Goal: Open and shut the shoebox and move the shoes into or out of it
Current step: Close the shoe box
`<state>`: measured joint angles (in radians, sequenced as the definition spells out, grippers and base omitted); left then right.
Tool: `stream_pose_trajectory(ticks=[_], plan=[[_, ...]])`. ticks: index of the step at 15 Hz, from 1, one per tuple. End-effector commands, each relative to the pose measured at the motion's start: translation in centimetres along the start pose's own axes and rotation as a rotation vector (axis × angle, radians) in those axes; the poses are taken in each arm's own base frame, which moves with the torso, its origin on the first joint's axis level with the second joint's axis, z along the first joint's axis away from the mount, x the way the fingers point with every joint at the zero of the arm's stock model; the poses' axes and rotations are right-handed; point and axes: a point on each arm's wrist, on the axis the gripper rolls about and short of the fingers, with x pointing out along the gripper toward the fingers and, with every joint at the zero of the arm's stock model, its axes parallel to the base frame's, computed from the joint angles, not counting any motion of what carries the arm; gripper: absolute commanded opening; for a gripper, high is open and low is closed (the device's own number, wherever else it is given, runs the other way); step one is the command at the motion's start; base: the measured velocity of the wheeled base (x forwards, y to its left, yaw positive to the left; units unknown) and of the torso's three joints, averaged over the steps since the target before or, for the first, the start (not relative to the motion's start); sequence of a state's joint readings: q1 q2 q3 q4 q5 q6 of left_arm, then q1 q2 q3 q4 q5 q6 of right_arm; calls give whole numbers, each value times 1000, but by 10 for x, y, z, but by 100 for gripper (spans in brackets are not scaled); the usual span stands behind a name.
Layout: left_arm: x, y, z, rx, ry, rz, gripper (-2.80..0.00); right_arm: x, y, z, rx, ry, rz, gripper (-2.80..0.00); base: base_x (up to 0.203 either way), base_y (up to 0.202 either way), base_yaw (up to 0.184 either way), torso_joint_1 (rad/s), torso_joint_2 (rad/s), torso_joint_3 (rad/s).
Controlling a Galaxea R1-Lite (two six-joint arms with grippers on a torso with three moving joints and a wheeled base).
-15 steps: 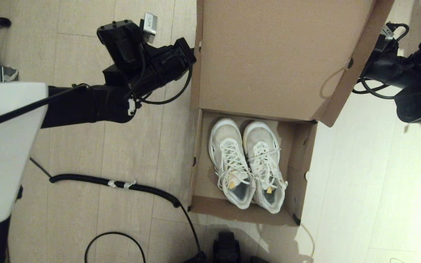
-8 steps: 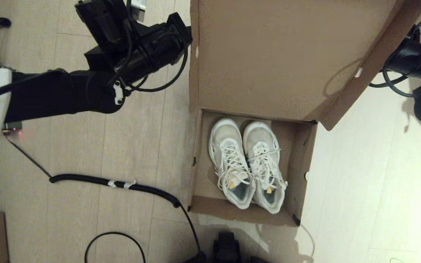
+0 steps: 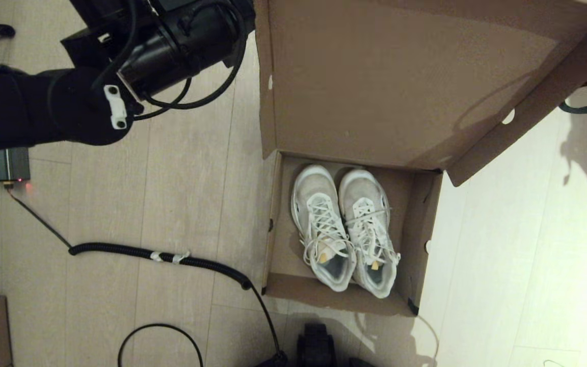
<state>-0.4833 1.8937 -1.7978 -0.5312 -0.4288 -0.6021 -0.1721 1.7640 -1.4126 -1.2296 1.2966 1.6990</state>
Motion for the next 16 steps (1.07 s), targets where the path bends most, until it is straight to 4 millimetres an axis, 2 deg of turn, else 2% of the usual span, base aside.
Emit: stream_pose_trajectory(ticks=[1,6,11,16], plan=[[-16,-23,14,4,-15,-25,-280,-3,29,-13,-29,22,5,-280,0,0,0,0,0,0],[-49,-47,5,-32,42,-20,-280,-15,45,-52,35,104,-28,-280,0,0,0,0,0,0],[-72,-58,-7,-65,94,-12,-280,-26,50,-93,85,151,-43,-280,0,0,0,0,0,0],[-89,-70,-34,-109,169,-33,-280,-38,59,-142,122,188,-53,-280,0,0,0,0,0,0]])
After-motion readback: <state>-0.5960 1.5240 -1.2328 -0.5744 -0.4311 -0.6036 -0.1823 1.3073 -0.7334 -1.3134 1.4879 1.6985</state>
